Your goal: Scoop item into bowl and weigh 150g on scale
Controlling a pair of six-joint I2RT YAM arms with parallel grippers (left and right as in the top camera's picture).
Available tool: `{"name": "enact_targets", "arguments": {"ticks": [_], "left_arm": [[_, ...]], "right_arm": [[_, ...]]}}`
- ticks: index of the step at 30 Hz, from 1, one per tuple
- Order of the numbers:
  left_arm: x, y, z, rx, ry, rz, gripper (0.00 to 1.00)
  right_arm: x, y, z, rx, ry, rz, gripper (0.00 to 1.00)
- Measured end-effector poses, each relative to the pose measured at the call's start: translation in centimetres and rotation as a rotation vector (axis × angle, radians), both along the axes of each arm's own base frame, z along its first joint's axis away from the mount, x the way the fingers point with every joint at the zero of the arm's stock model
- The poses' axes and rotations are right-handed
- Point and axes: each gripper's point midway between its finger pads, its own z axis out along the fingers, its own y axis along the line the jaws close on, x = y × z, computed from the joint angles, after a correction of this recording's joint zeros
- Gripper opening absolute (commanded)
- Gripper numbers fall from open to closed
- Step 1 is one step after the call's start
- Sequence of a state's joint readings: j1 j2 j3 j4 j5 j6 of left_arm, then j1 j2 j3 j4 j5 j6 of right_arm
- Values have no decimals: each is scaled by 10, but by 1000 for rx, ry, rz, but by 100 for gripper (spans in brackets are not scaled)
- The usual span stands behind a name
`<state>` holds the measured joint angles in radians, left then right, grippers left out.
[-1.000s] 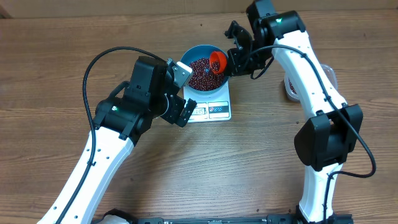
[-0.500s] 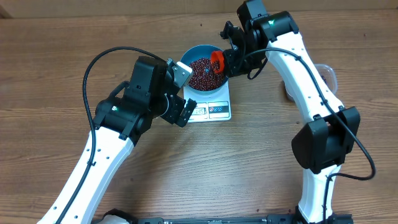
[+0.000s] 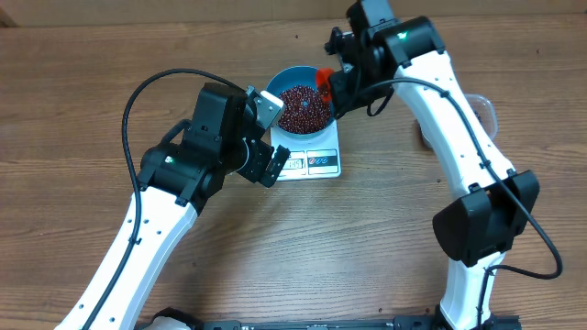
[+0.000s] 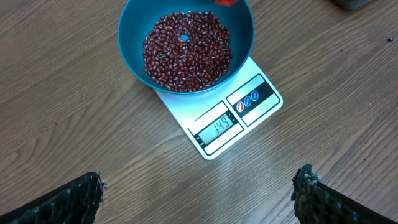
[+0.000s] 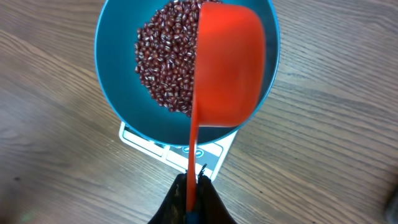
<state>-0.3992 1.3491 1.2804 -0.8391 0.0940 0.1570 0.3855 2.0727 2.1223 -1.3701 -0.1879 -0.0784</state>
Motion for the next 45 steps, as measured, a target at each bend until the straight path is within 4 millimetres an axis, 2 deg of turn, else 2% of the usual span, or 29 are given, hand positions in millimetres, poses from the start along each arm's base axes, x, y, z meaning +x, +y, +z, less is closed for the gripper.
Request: {"name": "enact_targets", "arguments": {"ticks": [4,13,22,34,45], "left_arm": [[0,0,0,0,0,0,100],[0,0,0,0,0,0,100],[0,0,0,0,0,0,99],[0,0,0,0,0,0,100],[0,0,0,0,0,0,100]], "right_arm": [[-4,8,-1,-27,-11,21,4],[-3,5,-1,-37,-16,16,4],[-6,11,1,16,7,27,4],[3,-6,7,136,51,-23,4],[-1,0,10,183,68,2,4]]}}
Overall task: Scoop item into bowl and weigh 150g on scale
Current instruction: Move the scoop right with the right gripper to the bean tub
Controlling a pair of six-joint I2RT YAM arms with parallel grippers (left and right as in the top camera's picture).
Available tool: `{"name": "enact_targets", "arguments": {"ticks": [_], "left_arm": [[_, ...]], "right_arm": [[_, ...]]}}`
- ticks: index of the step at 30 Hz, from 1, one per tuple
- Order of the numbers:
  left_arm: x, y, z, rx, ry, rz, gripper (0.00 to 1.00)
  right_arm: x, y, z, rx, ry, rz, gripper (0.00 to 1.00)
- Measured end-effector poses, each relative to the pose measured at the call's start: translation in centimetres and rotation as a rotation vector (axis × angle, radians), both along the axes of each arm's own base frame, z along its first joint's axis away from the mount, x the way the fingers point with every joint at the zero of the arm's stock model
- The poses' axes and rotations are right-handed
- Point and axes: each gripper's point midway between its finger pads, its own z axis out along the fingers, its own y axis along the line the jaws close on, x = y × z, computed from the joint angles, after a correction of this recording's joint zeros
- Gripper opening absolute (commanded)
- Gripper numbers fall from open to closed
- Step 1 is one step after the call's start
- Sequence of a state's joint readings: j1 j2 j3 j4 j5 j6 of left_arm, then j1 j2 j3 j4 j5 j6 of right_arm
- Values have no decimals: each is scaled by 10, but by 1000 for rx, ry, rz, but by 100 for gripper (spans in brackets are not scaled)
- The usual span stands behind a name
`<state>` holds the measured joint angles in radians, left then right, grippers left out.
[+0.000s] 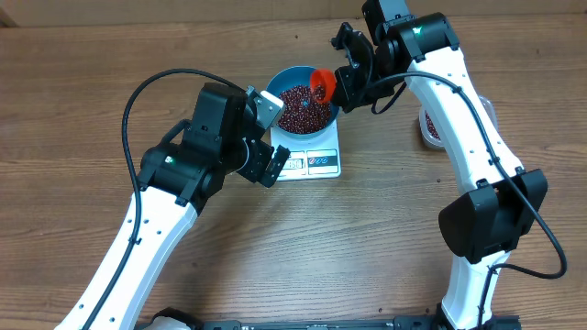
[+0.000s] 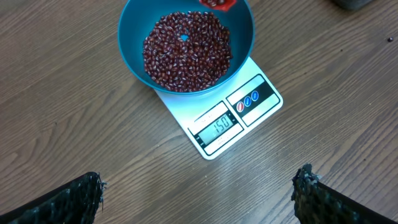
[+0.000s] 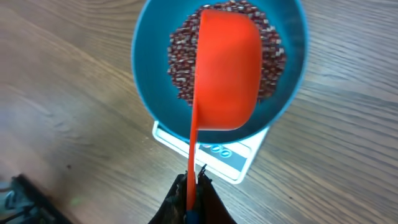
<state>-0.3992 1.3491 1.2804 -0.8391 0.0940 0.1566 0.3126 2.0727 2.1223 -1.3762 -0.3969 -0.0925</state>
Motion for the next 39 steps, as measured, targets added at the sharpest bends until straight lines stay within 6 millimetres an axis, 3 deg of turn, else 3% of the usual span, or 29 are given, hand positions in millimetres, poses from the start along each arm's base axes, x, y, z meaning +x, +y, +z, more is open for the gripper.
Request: {"name": "enact_targets", "arguments": {"ticks": [4,8,17,24,28,31,39], "left_arm": [[0,0,0,0,0,0,99],[0,0,0,0,0,0,100],[0,0,0,0,0,0,100],[0,0,0,0,0,0,100],[0,0,0,0,0,0,99],[0,0,0,0,0,0,100],[0,0,0,0,0,0,100]], "right_arm": [[-4,1,5,66,25,23,4],[-3,-18,17,157,46,14,4],[-18,-91,61,325,47,-55,4],[-17,-163,68,362,15,-183,4],[-16,-206,60,298,3,-271,4],[-18,-226,51,236,10,-310,4],[-24,-272,-12,-31,136,-473,4]]}}
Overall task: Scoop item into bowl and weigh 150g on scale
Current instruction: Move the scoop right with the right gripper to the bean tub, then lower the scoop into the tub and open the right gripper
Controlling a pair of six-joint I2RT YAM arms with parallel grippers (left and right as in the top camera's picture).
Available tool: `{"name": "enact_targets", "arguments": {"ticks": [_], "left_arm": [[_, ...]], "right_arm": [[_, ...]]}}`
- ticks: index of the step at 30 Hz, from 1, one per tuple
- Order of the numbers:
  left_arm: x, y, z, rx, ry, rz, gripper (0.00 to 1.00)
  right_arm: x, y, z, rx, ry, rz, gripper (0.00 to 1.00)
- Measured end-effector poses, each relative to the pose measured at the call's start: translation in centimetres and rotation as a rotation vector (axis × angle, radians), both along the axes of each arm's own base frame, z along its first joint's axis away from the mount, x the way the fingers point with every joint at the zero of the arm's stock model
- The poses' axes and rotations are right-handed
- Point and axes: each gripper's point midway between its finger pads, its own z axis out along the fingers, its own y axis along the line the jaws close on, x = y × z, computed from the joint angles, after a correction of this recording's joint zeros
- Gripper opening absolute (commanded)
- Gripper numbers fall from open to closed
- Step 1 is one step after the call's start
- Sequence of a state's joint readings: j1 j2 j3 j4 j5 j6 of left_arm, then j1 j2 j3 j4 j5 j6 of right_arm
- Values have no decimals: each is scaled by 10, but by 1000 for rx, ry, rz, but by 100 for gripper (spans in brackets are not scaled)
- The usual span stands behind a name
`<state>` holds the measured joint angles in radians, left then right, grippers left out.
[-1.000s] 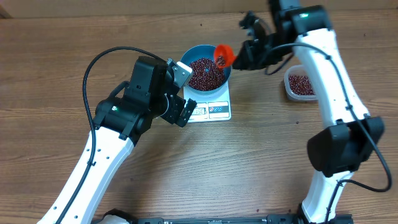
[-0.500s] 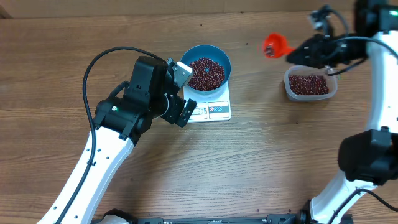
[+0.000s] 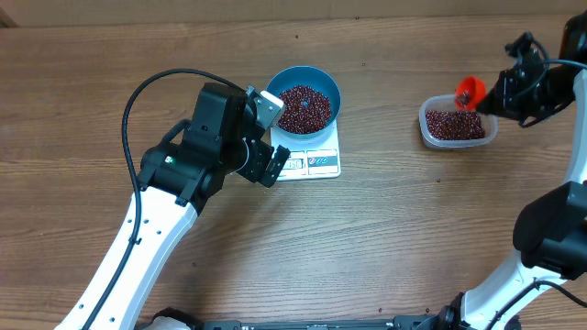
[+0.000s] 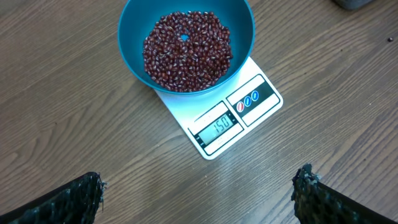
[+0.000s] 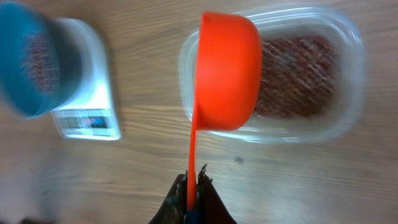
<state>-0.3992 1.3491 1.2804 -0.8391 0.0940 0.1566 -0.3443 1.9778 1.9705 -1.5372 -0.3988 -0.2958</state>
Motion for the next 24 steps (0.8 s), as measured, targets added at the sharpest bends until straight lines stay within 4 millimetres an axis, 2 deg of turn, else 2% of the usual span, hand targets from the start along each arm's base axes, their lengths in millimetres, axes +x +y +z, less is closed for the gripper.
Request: {"name": "enact_targets", "arguments": {"ticks": [4,8,13,19,24], "left_arm": [[0,0,0,0,0,0,100],[0,0,0,0,0,0,100],[0,0,0,0,1,0,100],[0,0,0,0,1,0,99],[0,0,-1,1,1,0,100]], "right_arm": [[-8,-15,-28,-91,91,-69,4],[-11,-20,-43,-183,145,-117,4],[-5,-7,-47,-378,173,-126,4],[-11,8,-40,-642,205,-130,4],[-10,3,-34,-748,191,-168,4]]}}
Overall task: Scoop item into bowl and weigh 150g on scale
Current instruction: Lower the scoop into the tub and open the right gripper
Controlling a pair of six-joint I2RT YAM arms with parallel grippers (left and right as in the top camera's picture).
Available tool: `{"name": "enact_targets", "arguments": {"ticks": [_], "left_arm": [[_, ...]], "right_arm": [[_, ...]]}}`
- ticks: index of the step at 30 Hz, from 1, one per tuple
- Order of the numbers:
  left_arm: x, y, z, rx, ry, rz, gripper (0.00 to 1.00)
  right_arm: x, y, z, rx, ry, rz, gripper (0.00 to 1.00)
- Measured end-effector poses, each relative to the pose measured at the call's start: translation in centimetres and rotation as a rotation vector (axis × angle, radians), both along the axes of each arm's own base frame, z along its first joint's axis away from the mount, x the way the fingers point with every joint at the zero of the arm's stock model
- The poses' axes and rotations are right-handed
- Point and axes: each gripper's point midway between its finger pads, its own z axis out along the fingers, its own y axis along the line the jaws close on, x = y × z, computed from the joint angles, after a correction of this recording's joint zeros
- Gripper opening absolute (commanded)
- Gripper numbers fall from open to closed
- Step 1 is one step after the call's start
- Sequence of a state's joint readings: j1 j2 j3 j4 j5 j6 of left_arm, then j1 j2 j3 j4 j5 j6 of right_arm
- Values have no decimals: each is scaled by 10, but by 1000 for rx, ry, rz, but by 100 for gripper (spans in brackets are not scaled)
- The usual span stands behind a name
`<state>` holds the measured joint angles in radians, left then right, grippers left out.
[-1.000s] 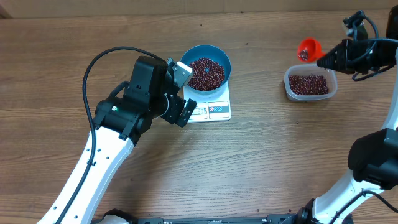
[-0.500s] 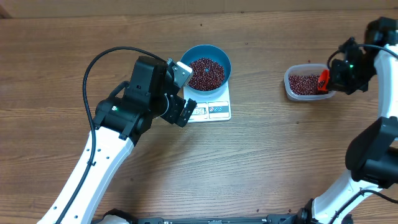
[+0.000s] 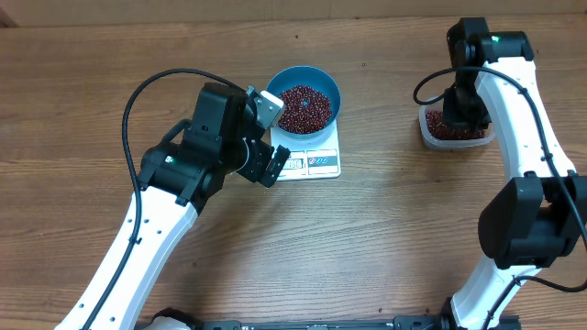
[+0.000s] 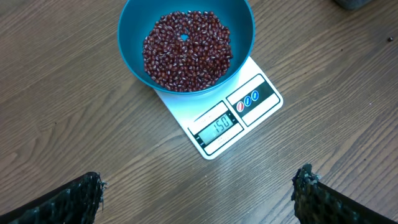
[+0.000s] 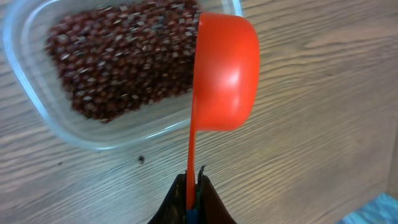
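Note:
A blue bowl [image 4: 185, 43] full of red beans stands on the white scale [image 4: 233, 121], whose display reads 150. My left gripper [image 4: 198, 196] hovers open over bare wood in front of the scale. My right gripper [image 5: 193, 186] is shut on the handle of an orange scoop [image 5: 225, 71], which hangs over the edge of a clear tub of beans [image 5: 118, 68]. In the overhead view the right gripper [image 3: 466, 103] sits above that tub [image 3: 451, 130], and the scoop is hidden under the wrist.
The left arm [image 3: 197, 156] reaches in from the lower left beside the scale [image 3: 310, 158]. The right arm [image 3: 518, 119] runs down the right side of the wooden table [image 3: 385, 238].
My right wrist has turned and moved over the tub, so the scoop now hangs across the tub's edge. The left gripper, bowl and scale are unchanged, still reading 150.
The scoop was tipped over the blue bowl with the scale at 149. Then the scale read 150 with the scoop still over the bowl. After that the scoop was away at the clear tub on the right, where it now hangs.

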<state>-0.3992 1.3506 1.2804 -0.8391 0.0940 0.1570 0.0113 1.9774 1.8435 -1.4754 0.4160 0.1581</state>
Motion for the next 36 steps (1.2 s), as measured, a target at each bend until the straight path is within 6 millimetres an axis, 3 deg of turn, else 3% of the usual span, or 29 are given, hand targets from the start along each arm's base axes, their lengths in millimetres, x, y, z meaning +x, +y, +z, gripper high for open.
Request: {"name": "enact_targets", "arguments": {"ticks": [7,13,16,17,19,22,23,29,36], "left_arm": [[0,0,0,0,0,0,100],[0,0,0,0,0,0,100],[0,0,0,0,1,0,100],[0,0,0,0,1,0,100],[0,0,0,0,0,0,99],[0,0,0,0,0,0,100],[0,0,0,0,0,0,100],[0,0,0,0,0,0,100],[0,0,0,0,0,0,99]], "right_arm": [[12,3,-6,122,-71,-68,4],[24,2,-19,339,-142,-149,13],[21,4,-36,417,-135,-177,36],[19,6,-40,438,-131,-187,51],[16,9,-49,494,-121,-202,67],[11,11,-53,550,-110,-225,87],[10,10,-53,563,-110,-228,100],[-10,3,-52,611,-43,-255,100],[-15,8,-48,645,-25,-215,100]]}}
